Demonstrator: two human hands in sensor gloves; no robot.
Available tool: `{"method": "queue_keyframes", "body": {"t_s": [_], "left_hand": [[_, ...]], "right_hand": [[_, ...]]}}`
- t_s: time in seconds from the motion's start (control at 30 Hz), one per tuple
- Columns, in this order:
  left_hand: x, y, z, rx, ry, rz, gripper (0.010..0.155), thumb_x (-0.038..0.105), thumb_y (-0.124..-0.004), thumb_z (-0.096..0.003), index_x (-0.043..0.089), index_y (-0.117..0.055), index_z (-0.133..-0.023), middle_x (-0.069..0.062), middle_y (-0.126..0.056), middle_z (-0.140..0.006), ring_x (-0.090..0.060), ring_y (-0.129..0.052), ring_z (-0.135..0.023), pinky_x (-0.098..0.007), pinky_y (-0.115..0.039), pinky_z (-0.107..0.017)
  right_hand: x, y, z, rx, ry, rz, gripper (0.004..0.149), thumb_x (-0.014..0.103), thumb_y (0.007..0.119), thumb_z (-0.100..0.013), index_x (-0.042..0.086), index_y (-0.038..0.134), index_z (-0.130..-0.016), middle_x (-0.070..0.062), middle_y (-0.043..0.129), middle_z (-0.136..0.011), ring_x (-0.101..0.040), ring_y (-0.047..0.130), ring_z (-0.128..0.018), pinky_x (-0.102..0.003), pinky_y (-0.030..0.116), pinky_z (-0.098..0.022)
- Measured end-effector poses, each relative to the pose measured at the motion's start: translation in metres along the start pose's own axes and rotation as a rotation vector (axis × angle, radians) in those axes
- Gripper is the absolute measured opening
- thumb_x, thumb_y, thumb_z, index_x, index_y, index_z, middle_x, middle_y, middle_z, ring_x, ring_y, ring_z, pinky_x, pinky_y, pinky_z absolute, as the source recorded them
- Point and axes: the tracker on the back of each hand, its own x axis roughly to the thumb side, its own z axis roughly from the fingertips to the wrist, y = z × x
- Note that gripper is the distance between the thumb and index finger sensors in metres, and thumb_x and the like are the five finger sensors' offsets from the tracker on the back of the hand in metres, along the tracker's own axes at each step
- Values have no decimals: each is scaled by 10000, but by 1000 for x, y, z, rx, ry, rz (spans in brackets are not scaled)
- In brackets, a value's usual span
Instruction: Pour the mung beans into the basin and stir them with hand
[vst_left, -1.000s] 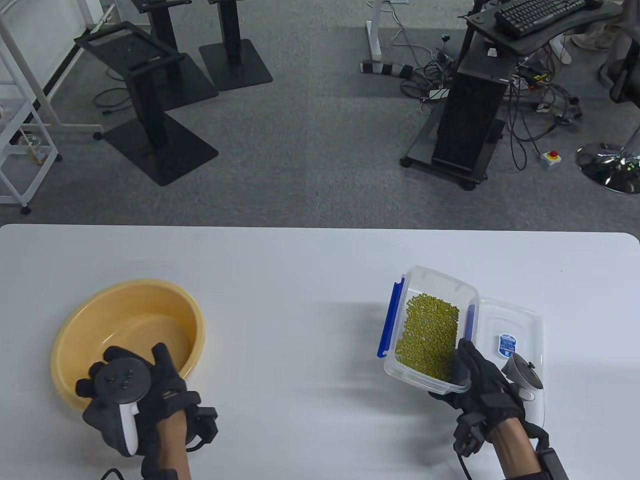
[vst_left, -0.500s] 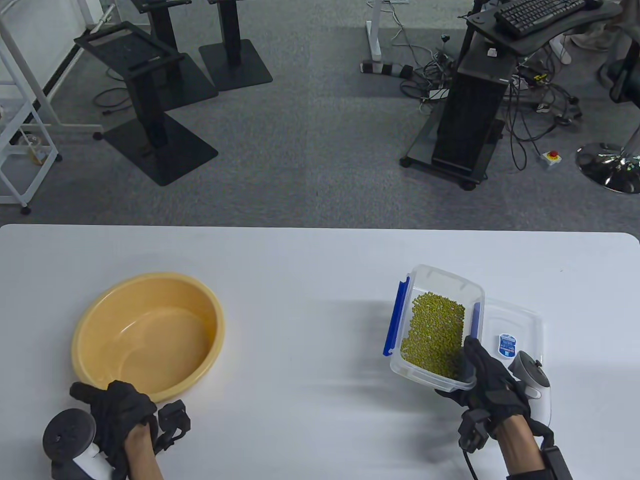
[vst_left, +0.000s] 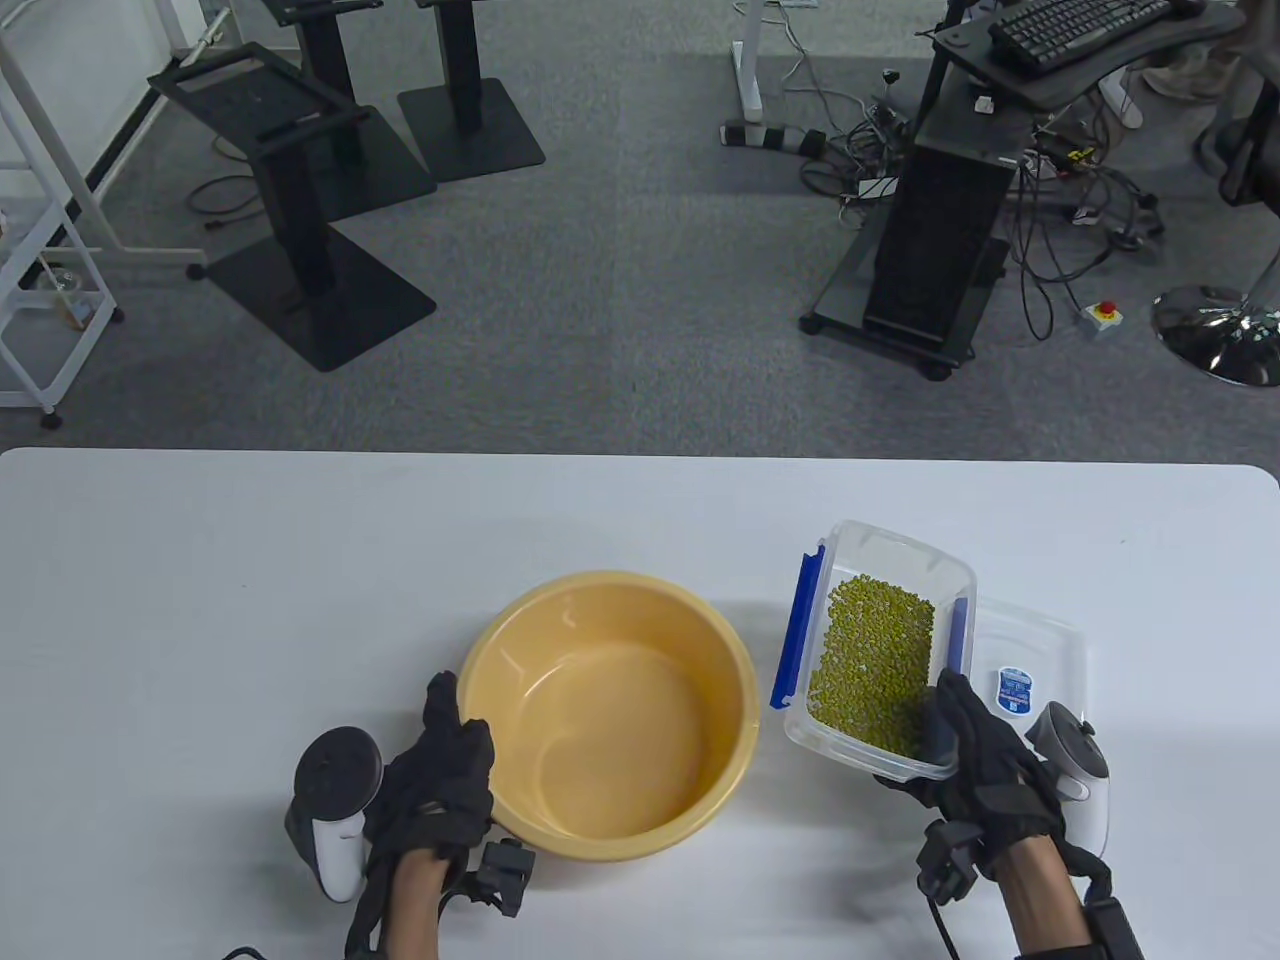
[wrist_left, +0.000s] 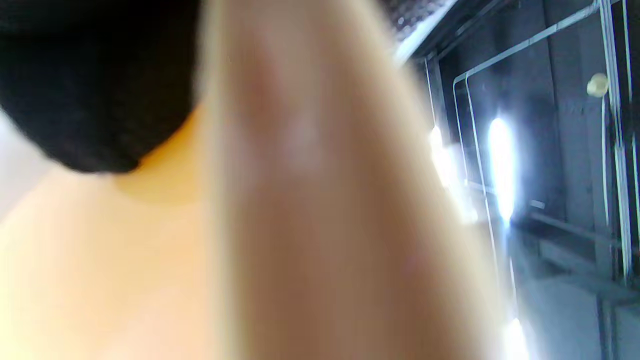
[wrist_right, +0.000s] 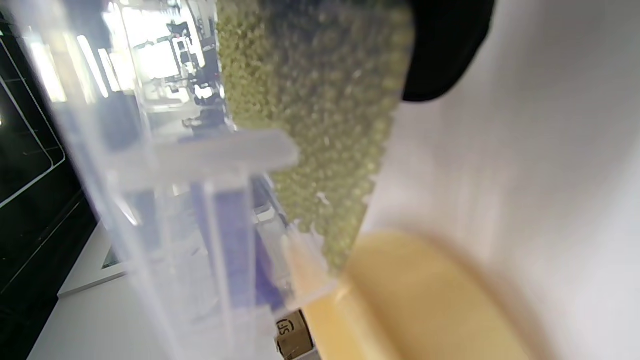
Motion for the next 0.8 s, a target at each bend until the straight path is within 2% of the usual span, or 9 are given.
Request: {"method": "queue_keyframes", "body": {"t_s": [0.1,0.23,0.3,0.33,0.43,0.5,0.63,0.73,0.8], "left_hand": [[2,-13,-2,-78,-15,-47,661,176,-692,-537,59,-392,-1114,-523,-696,-834,-464,-993,-147,-367,-868,-49],[-5,-29,-6,-201,-23,8,659,188,-685,-552,84,-373,-1122,-511,-673,-880,-505,-990,-209,-414,-872,-102],[-9,-33,-7,-218,-8,-12,656,241,-666,-564,75,-369,-1125,-510,-686,-879,-540,-970,-322,-471,-851,-168],[-8,-31,-6,-219,-18,-25,659,295,-654,-581,83,-378,-1141,-494,-654,-933,-574,-939,-430,-521,-828,-213],[1,-16,0,-87,-55,-70,685,398,-658,-589,81,-444,-1158,-457,-504,-1055,-697,-682,-795,-705,-679,-467],[7,-7,4,-17,-107,-169,688,429,-662,-585,107,-474,-1164,-386,-437,-1120,-683,-468,-935,-767,-532,-569],[20,4,10,59,-204,-493,723,493,-654,-579,142,-438,-1173,-308,-320,-1170,-614,-207,-1013,-797,-335,-626],[23,5,12,52,-233,-500,748,517,-648,-577,144,-403,-1178,-303,-243,-1170,-581,-107,-1023,-802,-259,-632],[23,5,13,58,-262,-480,750,532,-642,-577,159,-398,-1180,-304,-268,-1174,-580,-123,-1030,-827,-244,-608]], "right_hand": [[2,2,1,6,-6,13,984,647,622,-376,-37,183,-929,-254,460,-888,-374,727,-756,-492,727,-514],[2,6,-1,51,-24,35,990,652,628,-371,-34,184,-929,-253,460,-889,-375,730,-756,-492,730,-512],[3,9,0,63,-37,42,994,659,629,-367,-29,183,-929,-248,456,-890,-374,730,-753,-490,729,-510],[5,11,0,64,-45,55,995,661,630,-367,-26,180,-929,-246,454,-889,-374,728,-752,-489,728,-509],[15,19,5,48,-74,156,1008,671,632,-360,-15,151,-920,-243,430,-878,-361,706,-749,-480,717,-511],[20,26,8,50,-97,233,1012,686,624,-361,-1,134,-920,-230,411,-881,-343,686,-757,-466,705,-524],[38,57,7,-5,-162,425,1014,711,559,-345,13,97,-916,-232,365,-885,-352,636,-768,-476,666,-539],[51,84,5,-131,-229,601,1001,691,571,-330,16,120,-916,-239,378,-875,-369,638,-748,-494,657,-519],[62,104,5,-243,-327,786,1001,673,601,-302,25,152,-920,-244,395,-868,-388,641,-730,-516,647,-504]]}}
